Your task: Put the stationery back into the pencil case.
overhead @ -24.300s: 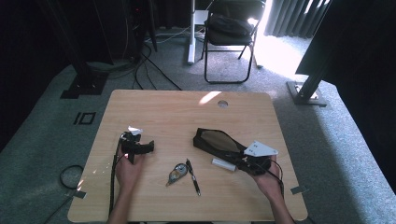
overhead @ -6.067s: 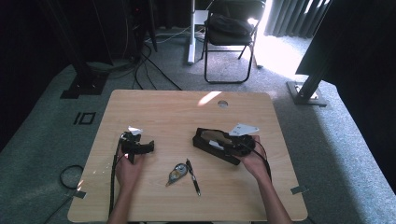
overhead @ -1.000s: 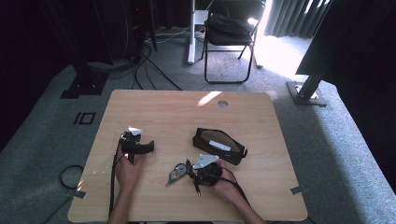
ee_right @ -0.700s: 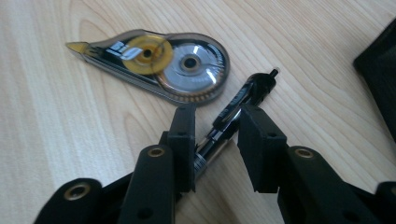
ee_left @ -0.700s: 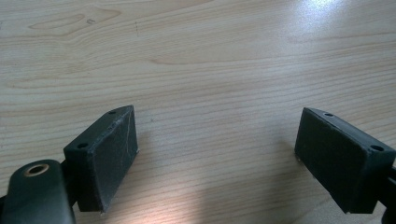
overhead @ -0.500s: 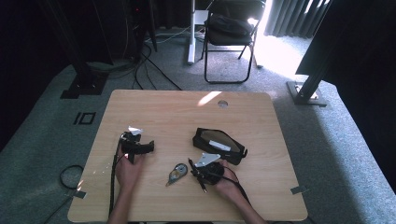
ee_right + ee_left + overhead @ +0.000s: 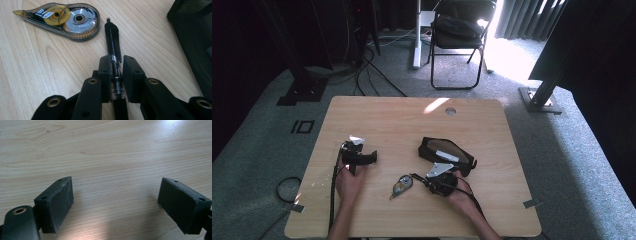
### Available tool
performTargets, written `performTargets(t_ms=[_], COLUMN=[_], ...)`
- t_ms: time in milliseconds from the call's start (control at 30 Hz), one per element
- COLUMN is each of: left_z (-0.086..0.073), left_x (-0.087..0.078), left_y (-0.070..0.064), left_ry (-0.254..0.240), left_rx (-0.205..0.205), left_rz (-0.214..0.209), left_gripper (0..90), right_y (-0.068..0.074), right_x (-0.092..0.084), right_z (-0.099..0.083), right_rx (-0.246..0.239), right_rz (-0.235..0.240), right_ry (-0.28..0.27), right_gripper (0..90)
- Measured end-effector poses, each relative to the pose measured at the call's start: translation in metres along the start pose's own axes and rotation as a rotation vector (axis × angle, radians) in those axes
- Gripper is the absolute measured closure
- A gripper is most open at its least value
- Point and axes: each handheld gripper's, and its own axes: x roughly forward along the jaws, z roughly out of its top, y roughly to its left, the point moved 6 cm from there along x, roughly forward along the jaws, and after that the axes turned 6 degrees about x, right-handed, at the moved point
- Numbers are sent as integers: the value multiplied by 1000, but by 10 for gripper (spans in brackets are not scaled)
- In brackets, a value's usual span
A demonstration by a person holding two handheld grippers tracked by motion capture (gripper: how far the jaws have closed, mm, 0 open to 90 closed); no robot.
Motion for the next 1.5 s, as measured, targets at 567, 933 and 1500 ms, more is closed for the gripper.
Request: performTargets(t_ms=[567,933,1500], left_z=[0,0,0], left_x=[0,0,0], left_y=[0,0,0], left_ry=[0,0,0], left_rx=[0,1,0], left_rz=[0,0,0], left_gripper=[134,134,134], right_y=[-5,-4,-5], right_x=[-3,-3,-4], right_z=[-4,-4,-5], right_rx=[28,29,42], right_rz=[-2,-13,-23], right_ry=[20,26,14], right_gripper=[770,794,796])
